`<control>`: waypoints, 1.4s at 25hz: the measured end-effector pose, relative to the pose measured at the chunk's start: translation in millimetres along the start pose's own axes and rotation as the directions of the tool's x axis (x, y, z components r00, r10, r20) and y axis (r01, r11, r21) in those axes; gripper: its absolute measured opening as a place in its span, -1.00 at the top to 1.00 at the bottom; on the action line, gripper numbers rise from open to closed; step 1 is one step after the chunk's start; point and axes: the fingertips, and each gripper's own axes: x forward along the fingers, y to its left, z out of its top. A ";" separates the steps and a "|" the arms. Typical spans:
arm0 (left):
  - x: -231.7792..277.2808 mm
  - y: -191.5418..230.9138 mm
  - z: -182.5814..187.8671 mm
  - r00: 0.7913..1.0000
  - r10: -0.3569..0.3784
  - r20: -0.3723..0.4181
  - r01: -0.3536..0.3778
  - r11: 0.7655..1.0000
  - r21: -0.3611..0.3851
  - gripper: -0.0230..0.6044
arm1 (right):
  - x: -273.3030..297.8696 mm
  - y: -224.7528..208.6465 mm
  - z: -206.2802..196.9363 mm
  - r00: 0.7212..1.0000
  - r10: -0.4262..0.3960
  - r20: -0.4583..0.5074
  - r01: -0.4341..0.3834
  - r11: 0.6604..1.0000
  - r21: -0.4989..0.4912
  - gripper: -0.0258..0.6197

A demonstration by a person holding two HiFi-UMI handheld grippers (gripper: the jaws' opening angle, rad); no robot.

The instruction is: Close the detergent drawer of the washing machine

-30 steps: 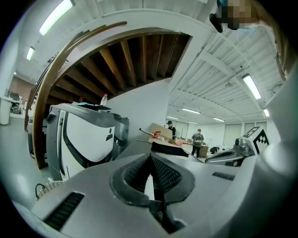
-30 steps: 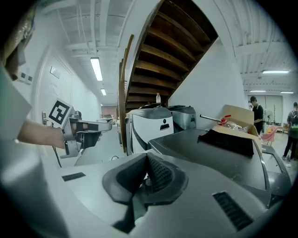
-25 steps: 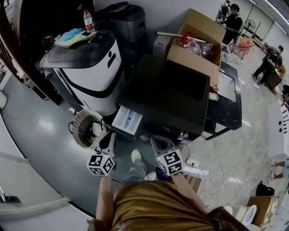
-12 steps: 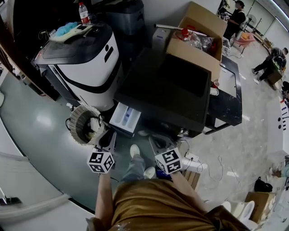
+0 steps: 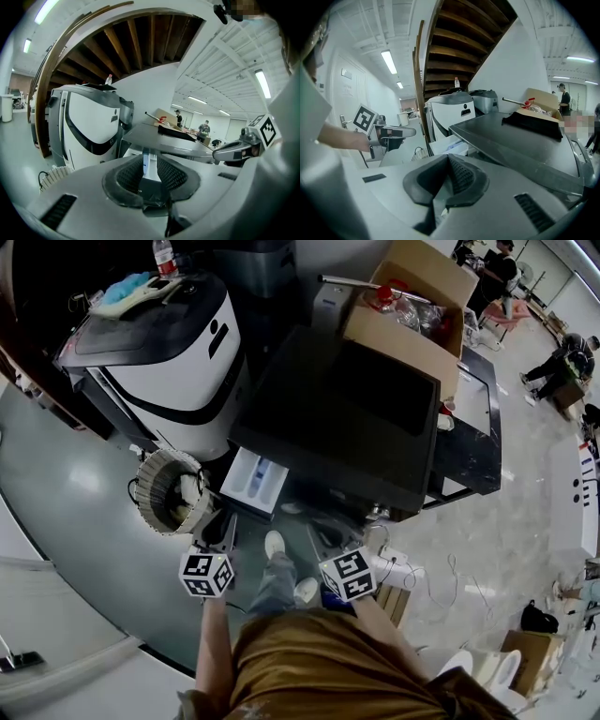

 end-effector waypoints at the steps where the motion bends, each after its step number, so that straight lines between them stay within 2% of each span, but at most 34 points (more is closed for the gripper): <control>1: 2.3 1.2 -2.3 1.000 0.000 -0.006 0.000 1.000 -0.001 0.62 | 1.7 -0.7 -1.0 1.000 0.002 -0.004 -0.002 1.000 0.001 0.88; 16: 33.5 24.8 -44.9 0.994 -0.005 -0.109 0.004 1.000 -0.008 0.62 | 24.4 -18.3 -17.2 0.998 0.011 -0.069 -0.008 0.999 0.040 0.88; 29: 47.8 32.9 -61.0 0.986 -0.013 -0.164 0.015 1.000 0.011 0.62 | 40.3 -26.6 -20.8 0.995 0.025 -0.099 -0.018 0.997 0.070 0.88; 35: 49.7 36.1 -62.6 0.987 -0.027 -0.160 0.027 1.000 -0.003 0.60 | 45.2 -31.1 -22.8 0.994 0.020 -0.107 -0.012 0.997 0.079 0.88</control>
